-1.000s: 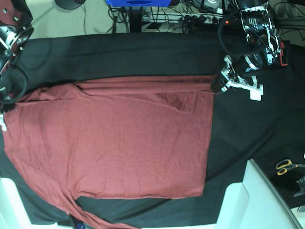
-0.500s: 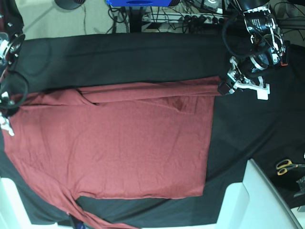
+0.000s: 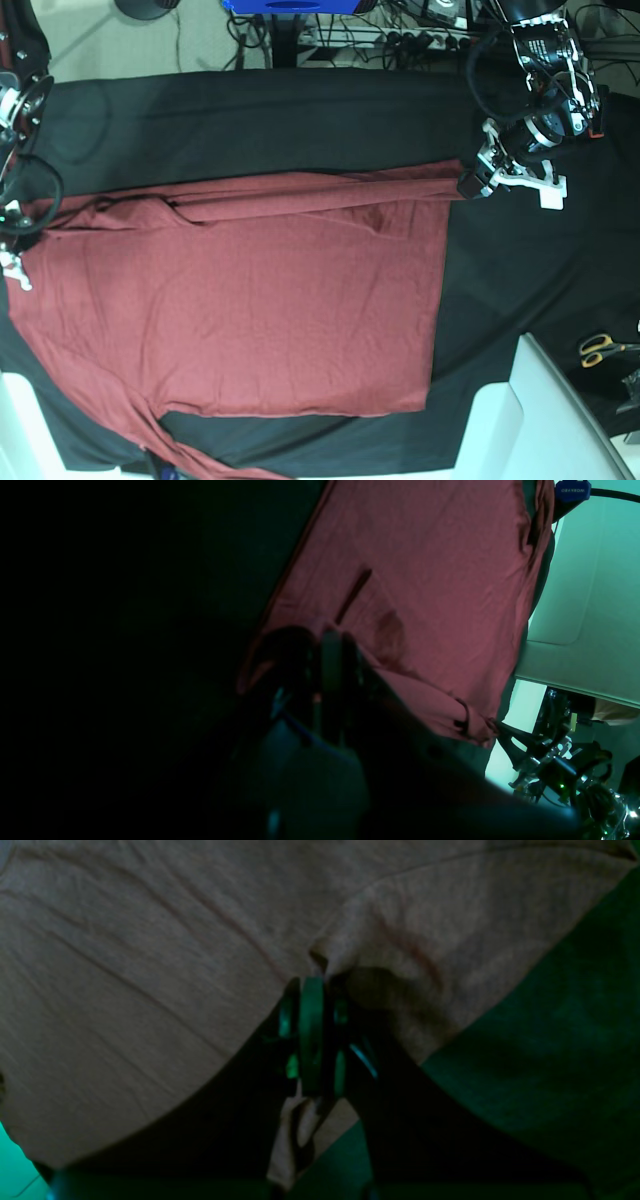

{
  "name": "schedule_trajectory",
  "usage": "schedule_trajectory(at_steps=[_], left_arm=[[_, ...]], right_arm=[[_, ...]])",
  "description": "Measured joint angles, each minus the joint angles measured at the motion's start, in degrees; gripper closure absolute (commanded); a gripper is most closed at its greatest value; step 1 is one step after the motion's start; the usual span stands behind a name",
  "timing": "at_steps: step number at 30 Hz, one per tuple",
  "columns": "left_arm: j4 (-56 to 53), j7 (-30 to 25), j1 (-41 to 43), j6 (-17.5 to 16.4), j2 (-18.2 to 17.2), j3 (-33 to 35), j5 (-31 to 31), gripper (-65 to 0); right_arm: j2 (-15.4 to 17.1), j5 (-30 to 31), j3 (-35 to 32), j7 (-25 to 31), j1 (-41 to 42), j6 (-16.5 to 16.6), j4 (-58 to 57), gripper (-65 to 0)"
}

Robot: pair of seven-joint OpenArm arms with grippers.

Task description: Fold the T-shirt properly

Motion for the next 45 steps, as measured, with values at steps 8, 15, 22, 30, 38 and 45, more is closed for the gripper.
schedule_trajectory(at_steps=[8, 15, 22, 30, 38, 45], left_arm=[[0.0, 0.0, -0.63, 0.02, 0.0, 0.0, 0.0, 0.0], [0.0, 0.0, -0.76, 0.02, 0.0, 0.0, 0.0, 0.0], [0.0, -0.09, -0.79, 0.02, 0.0, -0.28, -0.04, -23.2], [0.37, -0.39, -0.92, 0.0, 0.02, -0.59, -0.02, -45.9], [6.32, -0.63, 3.06, -0.13, -0.85, -7.39, -6.43, -39.7], [9.03, -0.33, 15.08, -0.26, -3.65, -7.43, -2.27, 0.0]], right_arm=[[-0.2, 0.0, 0.11, 0.0, -0.26, 0.0, 0.0, -1.2], [-0.22, 0.02, 0.11, -0.04, -0.26, 0.04, 0.0, -6.9], [-0.35, 1.55, 0.37, 0.17, -0.61, 4.81, 1.03, -35.4], [-0.26, 11.28, 0.09, 2.56, -9.6, 6.67, 19.06, -35.6], [-4.59, 14.14, -0.13, -2.62, -22.38, 11.26, 38.99, -29.1], [-10.78, 14.62, -0.31, -3.3, -30.14, 15.76, 42.8, -2.1]])
